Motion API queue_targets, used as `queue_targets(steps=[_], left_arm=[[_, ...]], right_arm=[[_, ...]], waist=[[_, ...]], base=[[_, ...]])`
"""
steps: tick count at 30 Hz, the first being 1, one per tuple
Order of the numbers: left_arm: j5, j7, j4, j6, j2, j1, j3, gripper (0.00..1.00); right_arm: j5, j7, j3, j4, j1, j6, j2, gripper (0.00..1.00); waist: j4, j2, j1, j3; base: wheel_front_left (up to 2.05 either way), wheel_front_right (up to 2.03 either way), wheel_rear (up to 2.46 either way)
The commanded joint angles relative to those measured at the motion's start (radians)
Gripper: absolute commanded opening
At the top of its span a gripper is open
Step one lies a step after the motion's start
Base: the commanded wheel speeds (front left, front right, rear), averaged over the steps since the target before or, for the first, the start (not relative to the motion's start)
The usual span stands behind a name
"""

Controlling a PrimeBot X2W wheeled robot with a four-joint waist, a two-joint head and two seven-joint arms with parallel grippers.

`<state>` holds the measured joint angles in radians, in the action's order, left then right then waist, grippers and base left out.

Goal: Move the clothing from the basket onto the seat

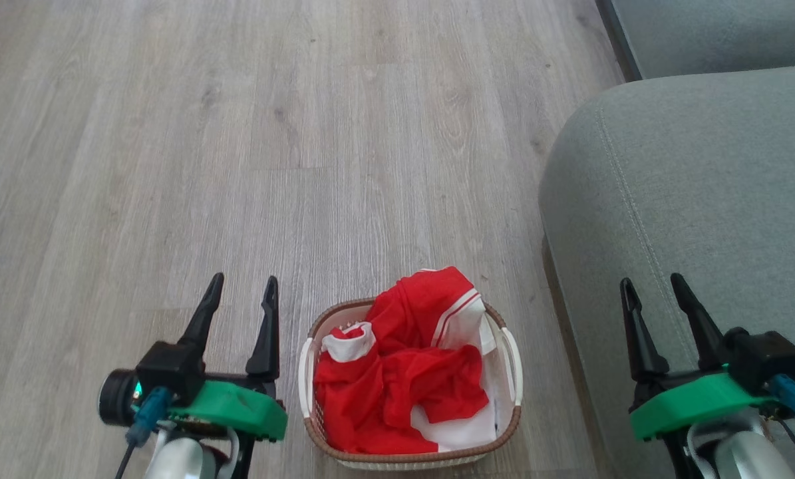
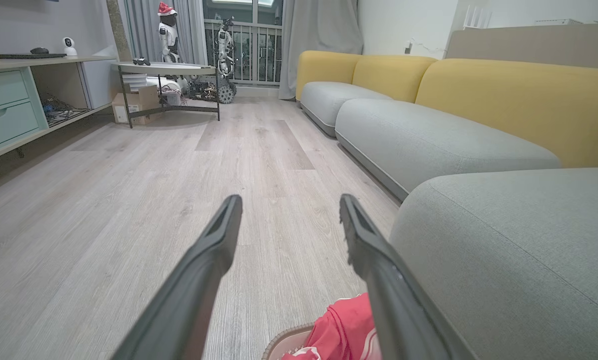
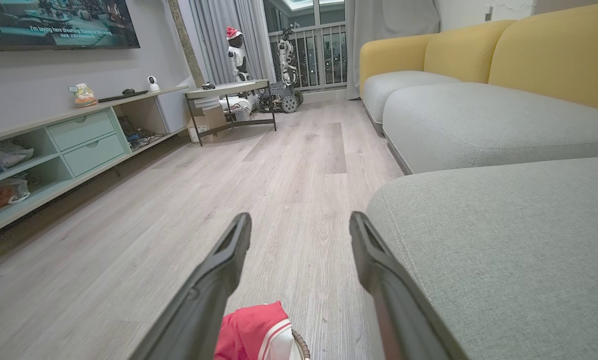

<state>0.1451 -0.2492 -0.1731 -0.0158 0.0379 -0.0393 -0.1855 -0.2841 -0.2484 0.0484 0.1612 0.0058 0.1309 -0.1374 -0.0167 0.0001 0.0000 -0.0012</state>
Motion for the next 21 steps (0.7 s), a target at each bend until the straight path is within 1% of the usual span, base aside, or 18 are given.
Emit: queue_targets(steps=[1, 10, 21], left_arm=[[0.005, -0.013, 0.030, 0.005, 0.012, -0.059, 0.025, 1.00], [0.015, -0.013, 0.000, 0.014, 0.012, -0.069, 0.018, 1.00], [0.038, -0.010, -0.048, -0.001, 0.013, -0.138, 0.005, 1.00]], right_arm=[[0.001, -0.010, 0.024, -0.035, -0.026, 0.000, -0.022, 1.00], [-0.004, -0.009, 0.025, -0.040, -0.042, 0.000, -0.025, 1.00], [-0.012, -0.011, 0.019, -0.055, -0.106, 0.000, -0.019, 1.00]], waist=[[-0.001, -0.0001, 0.0000, 0.001], [-0.028, -0.0001, 0.0000, 0.029], [-0.085, -0.0001, 0.0000, 0.144]], base=[[0.00, 0.00, 0.00], [0.00, 0.00, 0.00], [0.00, 0.00, 0.00]])
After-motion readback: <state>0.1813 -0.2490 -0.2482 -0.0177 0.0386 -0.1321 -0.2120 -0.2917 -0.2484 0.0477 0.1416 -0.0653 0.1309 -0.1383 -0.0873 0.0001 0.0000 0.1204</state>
